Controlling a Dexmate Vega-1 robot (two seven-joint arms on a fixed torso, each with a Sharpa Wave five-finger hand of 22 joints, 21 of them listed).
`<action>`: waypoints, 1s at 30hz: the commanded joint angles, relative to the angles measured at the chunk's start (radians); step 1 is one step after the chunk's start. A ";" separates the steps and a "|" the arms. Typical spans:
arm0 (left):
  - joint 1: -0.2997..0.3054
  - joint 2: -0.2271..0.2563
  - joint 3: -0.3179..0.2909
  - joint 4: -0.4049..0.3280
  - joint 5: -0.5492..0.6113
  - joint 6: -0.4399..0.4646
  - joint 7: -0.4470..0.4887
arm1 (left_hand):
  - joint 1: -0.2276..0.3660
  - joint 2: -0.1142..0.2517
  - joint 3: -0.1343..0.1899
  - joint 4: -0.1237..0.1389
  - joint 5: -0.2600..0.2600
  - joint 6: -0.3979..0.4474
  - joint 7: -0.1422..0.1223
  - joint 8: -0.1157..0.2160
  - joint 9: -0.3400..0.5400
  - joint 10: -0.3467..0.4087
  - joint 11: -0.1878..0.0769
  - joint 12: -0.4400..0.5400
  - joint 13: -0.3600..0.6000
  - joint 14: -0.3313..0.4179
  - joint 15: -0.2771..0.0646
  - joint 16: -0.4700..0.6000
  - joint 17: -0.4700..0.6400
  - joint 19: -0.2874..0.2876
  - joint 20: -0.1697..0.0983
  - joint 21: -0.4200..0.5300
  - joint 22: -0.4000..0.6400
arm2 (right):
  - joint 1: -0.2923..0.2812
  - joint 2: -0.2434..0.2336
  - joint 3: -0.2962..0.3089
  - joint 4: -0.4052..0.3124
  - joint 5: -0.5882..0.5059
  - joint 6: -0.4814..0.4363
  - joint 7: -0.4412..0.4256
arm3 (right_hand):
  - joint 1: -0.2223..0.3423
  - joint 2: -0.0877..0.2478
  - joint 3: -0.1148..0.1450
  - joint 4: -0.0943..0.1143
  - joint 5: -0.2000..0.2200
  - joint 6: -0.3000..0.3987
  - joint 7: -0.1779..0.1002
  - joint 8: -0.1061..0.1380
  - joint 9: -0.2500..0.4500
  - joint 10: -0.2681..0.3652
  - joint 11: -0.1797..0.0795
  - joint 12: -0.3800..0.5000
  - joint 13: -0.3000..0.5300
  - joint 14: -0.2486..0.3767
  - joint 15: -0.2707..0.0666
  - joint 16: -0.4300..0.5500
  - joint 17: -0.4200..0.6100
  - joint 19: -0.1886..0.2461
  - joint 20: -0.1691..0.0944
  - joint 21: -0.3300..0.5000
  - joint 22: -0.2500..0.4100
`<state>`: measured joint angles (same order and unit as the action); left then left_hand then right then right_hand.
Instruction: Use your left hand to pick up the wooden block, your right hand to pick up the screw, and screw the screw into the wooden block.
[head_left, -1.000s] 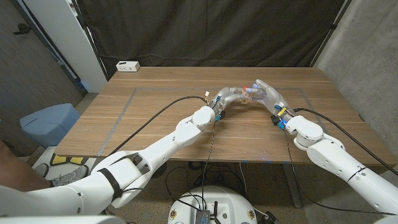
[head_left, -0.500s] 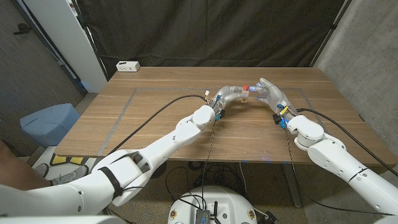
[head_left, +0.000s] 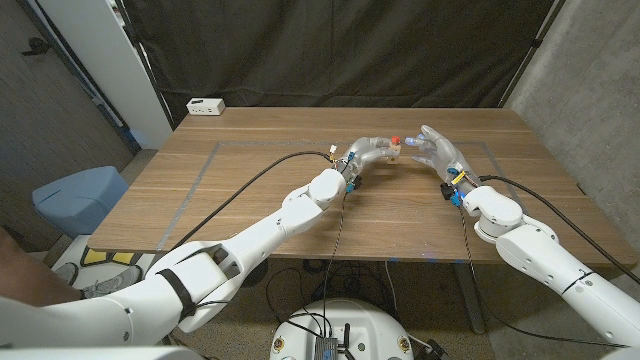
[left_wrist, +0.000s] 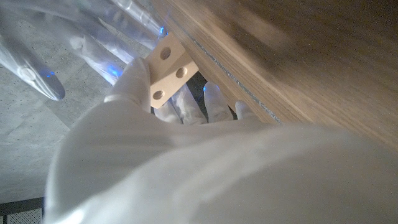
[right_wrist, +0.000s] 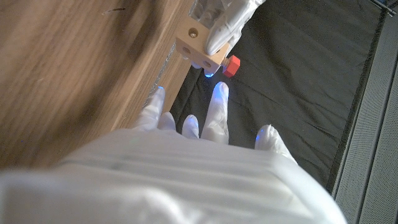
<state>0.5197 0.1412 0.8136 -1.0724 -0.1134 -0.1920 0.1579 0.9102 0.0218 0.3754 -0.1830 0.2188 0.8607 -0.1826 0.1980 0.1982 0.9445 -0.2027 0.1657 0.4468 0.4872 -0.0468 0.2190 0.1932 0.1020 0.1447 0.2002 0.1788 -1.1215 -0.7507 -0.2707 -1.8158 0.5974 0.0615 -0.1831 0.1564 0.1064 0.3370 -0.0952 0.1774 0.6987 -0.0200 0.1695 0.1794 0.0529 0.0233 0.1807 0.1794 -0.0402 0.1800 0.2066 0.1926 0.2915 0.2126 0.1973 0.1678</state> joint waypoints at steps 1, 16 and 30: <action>0.014 0.008 0.000 -0.028 0.007 0.010 0.009 | -0.049 0.093 0.026 0.024 0.003 0.067 0.053 0.007 0.005 0.011 -0.008 0.069 0.090 0.008 -0.066 0.003 0.001 0.005 -0.001 0.006 0.005 | -0.008 -0.011 0.006 -0.004 0.016 -0.004 0.019 | -0.007 -0.003 0.003 0.006 0.005 -0.028 -0.001 -0.005 0.003 -0.020 -0.001 -0.005 0.002 -0.018 0.006 -0.007 0.003 0.009 -0.005 -0.004 0.001; 0.019 0.008 0.003 -0.037 0.013 0.015 0.011 | -0.049 0.094 0.026 0.025 0.003 0.067 0.054 0.007 0.005 0.011 -0.008 0.069 0.090 0.008 -0.066 0.003 0.001 0.005 -0.002 0.006 0.005 | 0.015 -0.024 -0.003 0.023 0.035 0.003 0.087 | -0.035 -0.010 -0.003 0.016 0.006 -0.135 -0.012 -0.003 0.002 -0.115 -0.007 -0.010 0.002 -0.073 0.012 -0.019 0.009 -0.053 -0.007 -0.022 0.002; 0.018 0.009 0.004 -0.037 0.013 0.015 0.006 | -0.049 0.094 0.026 0.026 0.003 0.067 0.055 0.007 0.005 0.011 -0.008 0.069 0.091 0.008 -0.065 0.002 0.001 0.006 0.000 0.007 0.005 | 0.048 -0.037 -0.024 0.051 0.045 0.004 0.151 | -0.064 -0.015 -0.011 0.029 0.008 -0.216 -0.019 -0.002 0.002 -0.184 -0.004 -0.009 0.002 -0.138 0.003 -0.024 0.014 -0.109 -0.016 -0.024 0.002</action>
<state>0.5375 0.1493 0.8156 -1.1094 -0.1014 -0.1760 0.1685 0.9102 0.0218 0.3754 -0.1830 0.2154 0.8607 -0.1826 0.1996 0.1975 0.9445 -0.2028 0.1657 0.4468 0.4872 -0.0468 0.2190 0.1906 0.1058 0.1410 0.2002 0.1788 -1.0949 -0.7789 -0.2808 -1.7830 0.6321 0.0636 -0.0840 0.1027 0.0923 0.3243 -0.0744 0.1815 0.4892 -0.0396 0.1695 0.1793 -0.1164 0.0179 0.1732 0.1792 -0.1687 0.1800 0.1847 0.2026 0.1916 0.1939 0.1769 0.1678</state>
